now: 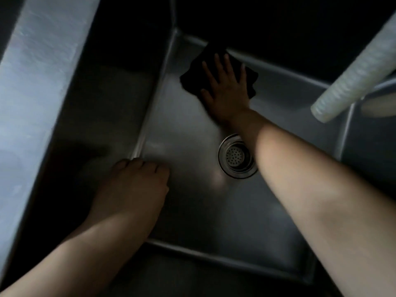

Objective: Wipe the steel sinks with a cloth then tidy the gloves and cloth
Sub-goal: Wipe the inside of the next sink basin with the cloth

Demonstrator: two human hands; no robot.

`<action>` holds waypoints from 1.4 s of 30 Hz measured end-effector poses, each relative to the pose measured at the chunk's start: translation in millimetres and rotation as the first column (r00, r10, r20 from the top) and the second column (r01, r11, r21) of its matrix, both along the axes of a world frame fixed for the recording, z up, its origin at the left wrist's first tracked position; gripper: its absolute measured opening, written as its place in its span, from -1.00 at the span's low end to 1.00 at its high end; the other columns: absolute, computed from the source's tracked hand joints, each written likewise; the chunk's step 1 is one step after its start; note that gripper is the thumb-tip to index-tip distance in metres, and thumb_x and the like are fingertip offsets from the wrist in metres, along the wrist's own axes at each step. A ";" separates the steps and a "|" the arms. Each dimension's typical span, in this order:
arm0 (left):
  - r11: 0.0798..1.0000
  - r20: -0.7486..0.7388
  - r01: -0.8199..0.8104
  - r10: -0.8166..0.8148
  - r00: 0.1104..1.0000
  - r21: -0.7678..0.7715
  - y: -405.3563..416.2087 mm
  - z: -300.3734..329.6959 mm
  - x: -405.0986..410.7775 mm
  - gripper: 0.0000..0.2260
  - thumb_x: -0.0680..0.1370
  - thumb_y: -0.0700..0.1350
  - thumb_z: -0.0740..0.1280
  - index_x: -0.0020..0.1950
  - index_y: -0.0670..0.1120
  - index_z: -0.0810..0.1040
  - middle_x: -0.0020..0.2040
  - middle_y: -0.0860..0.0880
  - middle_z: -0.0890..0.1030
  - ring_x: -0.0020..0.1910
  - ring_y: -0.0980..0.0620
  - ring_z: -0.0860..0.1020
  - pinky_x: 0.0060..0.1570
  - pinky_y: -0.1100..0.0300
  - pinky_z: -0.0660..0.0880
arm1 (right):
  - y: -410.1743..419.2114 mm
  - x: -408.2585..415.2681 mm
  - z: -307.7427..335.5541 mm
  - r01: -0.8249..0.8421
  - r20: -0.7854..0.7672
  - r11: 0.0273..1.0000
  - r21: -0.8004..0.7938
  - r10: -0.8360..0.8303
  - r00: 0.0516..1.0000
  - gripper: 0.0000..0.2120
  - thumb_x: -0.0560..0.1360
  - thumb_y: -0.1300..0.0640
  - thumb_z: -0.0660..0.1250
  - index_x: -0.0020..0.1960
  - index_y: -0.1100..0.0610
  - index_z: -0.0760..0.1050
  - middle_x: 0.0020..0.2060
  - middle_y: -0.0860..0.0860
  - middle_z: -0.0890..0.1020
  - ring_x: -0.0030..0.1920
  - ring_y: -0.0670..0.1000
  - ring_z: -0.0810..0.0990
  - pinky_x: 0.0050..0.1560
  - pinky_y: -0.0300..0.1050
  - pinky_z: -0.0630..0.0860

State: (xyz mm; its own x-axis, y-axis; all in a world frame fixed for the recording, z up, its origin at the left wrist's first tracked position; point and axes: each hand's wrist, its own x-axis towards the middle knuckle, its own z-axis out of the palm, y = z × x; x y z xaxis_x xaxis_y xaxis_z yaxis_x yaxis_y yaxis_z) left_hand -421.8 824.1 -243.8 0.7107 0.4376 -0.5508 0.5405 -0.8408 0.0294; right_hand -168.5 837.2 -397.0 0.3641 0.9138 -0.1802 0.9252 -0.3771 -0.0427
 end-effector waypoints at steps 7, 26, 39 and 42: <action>0.988 0.136 0.157 -0.156 0.978 0.000 -2.1 -4.1 -2.6 -0.59 0.06 -0.11 0.64 -0.16 -0.16 0.67 -0.28 -0.14 0.67 -0.34 -0.16 0.63 -0.34 0.01 0.58 | -131.4 95.1 8.9 0.339 -0.021 0.941 -0.008 -0.339 0.940 -0.36 0.52 -0.15 -0.01 0.54 0.05 0.00 0.52 0.16 0.03 0.51 0.18 -0.08 0.44 0.22 -0.19; 0.987 0.022 0.155 -0.154 0.988 -0.034 -2.3 3.1 -4.9 -0.73 0.41 -0.07 0.43 0.08 -0.09 0.60 0.00 -0.11 0.65 -0.01 -0.17 0.59 -0.01 0.01 0.46 | -306.3 -88.7 25.8 0.372 -0.089 0.766 -0.525 -0.484 0.871 -0.23 0.55 -0.27 -0.03 0.36 0.04 -0.54 0.32 0.13 -0.55 0.29 0.16 -0.62 0.36 0.28 -0.37; 0.978 0.059 0.205 -0.203 0.977 -0.028 -3.2 -8.0 -11.6 -0.72 0.20 -0.18 0.57 -0.14 -0.19 0.64 -0.23 -0.20 0.66 -0.25 -0.22 0.62 -0.25 -0.04 0.54 | -192.6 41.4 12.7 0.356 -0.011 0.886 -0.298 -0.376 0.927 -0.26 0.53 -0.25 0.00 0.51 -0.03 -0.33 0.51 0.10 -0.27 0.49 0.13 -0.34 0.38 0.26 -0.32; 0.978 0.046 0.208 -0.206 0.977 -0.019 -4.6 -8.4 -12.7 -0.75 0.25 -0.17 0.54 -0.12 -0.19 0.64 -0.20 -0.21 0.66 -0.22 -0.23 0.61 -0.21 -0.04 0.53 | -211.1 34.2 15.1 0.377 0.010 0.878 -0.294 -0.392 0.920 -0.28 0.54 -0.23 0.00 0.52 -0.01 -0.31 0.52 0.11 -0.25 0.49 0.13 -0.32 0.39 0.26 -0.31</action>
